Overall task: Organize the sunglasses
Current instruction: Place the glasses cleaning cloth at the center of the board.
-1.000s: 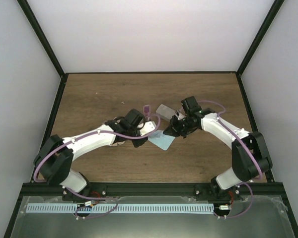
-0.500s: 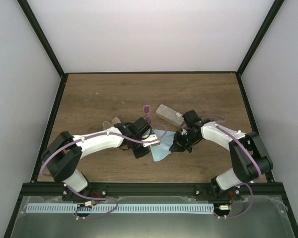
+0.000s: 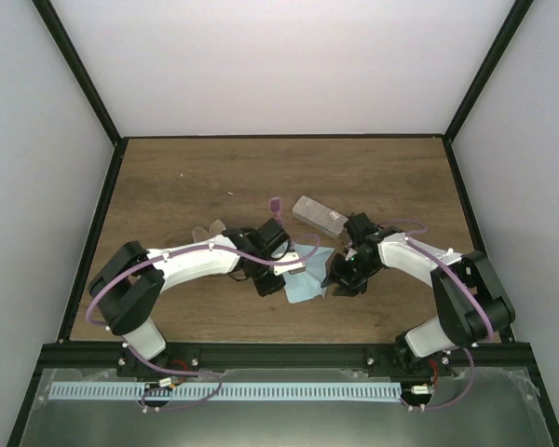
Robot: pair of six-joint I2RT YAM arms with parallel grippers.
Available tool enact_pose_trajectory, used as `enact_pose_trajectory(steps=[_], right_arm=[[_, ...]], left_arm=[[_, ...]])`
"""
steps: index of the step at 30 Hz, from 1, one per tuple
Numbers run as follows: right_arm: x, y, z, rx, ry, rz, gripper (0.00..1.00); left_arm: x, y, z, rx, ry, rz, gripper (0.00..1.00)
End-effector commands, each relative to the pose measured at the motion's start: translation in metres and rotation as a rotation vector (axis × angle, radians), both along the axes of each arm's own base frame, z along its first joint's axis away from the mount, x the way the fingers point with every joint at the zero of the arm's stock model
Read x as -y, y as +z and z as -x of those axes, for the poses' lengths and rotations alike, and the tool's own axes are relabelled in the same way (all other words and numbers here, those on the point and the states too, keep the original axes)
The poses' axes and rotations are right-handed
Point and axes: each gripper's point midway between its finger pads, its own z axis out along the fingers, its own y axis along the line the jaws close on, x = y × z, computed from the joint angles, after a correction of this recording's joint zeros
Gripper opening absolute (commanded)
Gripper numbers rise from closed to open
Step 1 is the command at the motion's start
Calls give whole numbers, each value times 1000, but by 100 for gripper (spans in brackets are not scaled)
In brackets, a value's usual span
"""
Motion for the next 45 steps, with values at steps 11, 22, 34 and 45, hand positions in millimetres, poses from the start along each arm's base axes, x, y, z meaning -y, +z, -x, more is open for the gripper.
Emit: enact_pose_trajectory(steps=[11,22,34,45], right_arm=[[10,17,-18,107,-56,78,20],[10,26,-23,139,-66,72,14],[-2,46,-46,174,-16,61,14],[-7,48,-65,195,29,77,14]], left_arm=[[48,4,-2,-106,-43,143,4],[33,-46,-4,-149,36,32,4],[-18,-77,15,-177,97,-175,4],[-26,-69,34,-312,112,-254,4]])
